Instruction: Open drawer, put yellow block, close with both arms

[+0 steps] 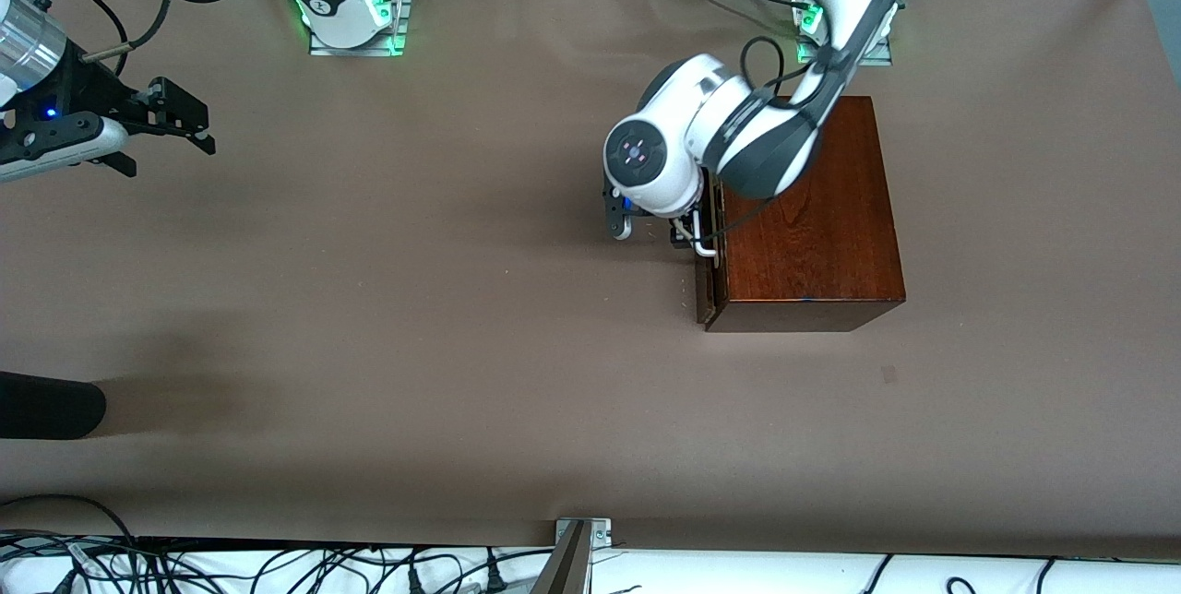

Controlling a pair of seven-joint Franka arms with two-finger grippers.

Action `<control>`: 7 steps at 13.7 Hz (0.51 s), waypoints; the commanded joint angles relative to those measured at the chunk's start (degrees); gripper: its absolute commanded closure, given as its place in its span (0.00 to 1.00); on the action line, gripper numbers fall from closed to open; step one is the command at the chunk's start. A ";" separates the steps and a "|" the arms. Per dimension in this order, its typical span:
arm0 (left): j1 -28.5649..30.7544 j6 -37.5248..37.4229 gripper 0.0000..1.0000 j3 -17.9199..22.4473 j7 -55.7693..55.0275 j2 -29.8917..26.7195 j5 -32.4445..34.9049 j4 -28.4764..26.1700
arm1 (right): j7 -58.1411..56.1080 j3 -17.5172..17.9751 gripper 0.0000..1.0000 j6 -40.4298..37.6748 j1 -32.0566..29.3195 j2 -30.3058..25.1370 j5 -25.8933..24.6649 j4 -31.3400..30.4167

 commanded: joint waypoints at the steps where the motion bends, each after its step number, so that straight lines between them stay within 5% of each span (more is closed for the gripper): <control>1: 6.64 -1.28 0.00 -0.15 0.18 -7.62 -2.36 1.20 | 0.27 0.39 0.00 -0.77 -0.43 0.52 -0.55 1.31; 4: 13.93 -7.07 0.00 0.72 -0.17 -11.06 -2.10 6.56 | 0.28 0.39 0.00 -0.69 -0.43 0.52 -0.55 1.31; 7: 20.70 -4.29 0.00 3.98 -1.13 -15.18 -4.37 4.48 | 0.28 0.39 0.00 -0.69 -0.43 0.52 -0.47 1.31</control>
